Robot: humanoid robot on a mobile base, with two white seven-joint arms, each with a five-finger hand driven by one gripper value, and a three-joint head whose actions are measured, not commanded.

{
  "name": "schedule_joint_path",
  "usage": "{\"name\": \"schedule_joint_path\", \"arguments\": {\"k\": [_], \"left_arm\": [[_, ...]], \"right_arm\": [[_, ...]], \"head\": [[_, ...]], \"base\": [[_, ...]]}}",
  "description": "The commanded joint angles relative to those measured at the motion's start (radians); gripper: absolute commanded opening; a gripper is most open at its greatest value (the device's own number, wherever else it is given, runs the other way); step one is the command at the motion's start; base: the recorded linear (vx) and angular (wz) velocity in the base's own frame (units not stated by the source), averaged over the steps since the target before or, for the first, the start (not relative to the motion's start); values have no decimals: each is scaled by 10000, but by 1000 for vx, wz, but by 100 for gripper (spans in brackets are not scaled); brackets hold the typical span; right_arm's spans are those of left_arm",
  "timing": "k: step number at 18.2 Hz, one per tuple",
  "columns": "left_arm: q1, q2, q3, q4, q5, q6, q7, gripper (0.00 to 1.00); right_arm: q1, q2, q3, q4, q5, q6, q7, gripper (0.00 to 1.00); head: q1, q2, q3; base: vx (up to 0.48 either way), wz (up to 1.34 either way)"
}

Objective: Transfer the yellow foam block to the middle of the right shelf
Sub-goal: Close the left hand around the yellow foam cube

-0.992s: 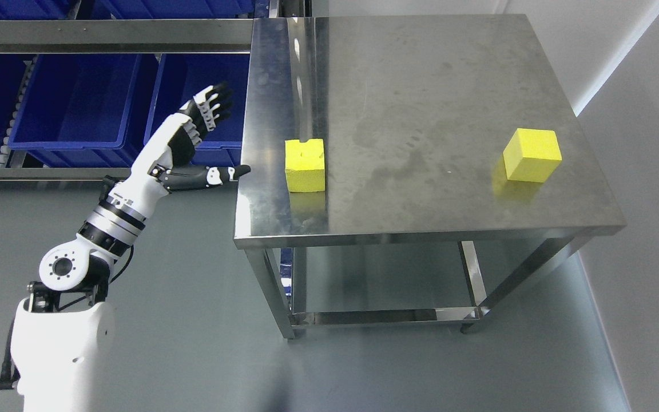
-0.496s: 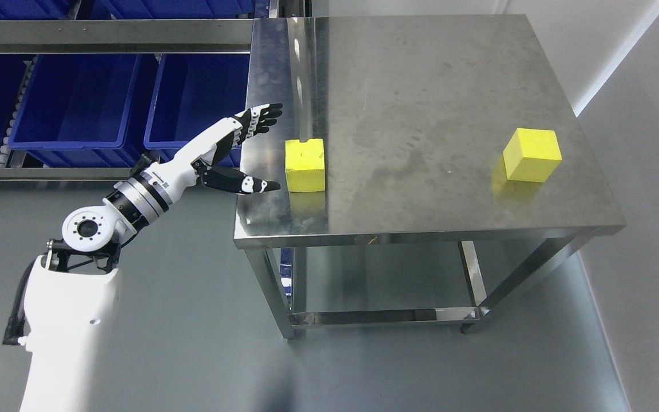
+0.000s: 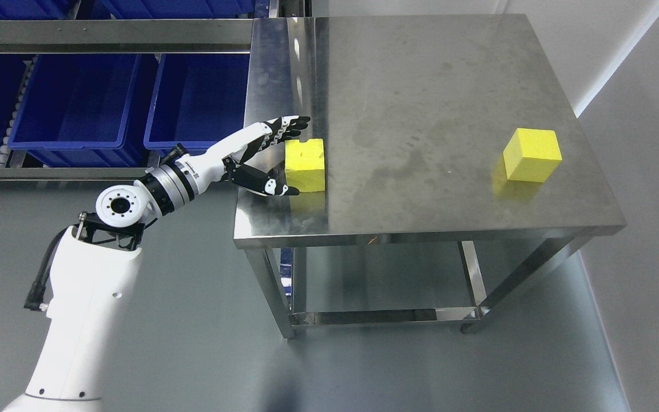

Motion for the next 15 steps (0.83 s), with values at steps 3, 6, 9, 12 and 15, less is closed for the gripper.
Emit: {"name": "schedule_joint_path", "arguments": {"k": [3, 6, 9, 12, 15], "left_arm": [[-377, -482, -1002, 1696, -69, 1, -365, 88], [-377, -727, -941, 1819, -69, -15, -366, 78], [-377, -850, -620, 1835, -54, -106, -366, 61], [-347, -1294, 329, 1819, -23, -122, -366, 46], [-377, -1796, 1494, 1636, 38, -153, -366, 45]], "right_arm": [[-15, -175, 0, -174, 0, 8, 7, 100], [-15, -175, 0, -174, 0, 8, 7, 100], [-31, -175, 0, -174, 0, 8, 7, 100], [-15, -175, 0, -174, 0, 8, 7, 100], [-15, -175, 0, -174, 0, 8, 7, 100]], "head": [[0, 0, 0], [0, 0, 0], [0, 0, 0], [0, 0, 0], [0, 0, 0]], "base": [[0, 0], [0, 0], [0, 45], [4, 67], [7, 51]]}}
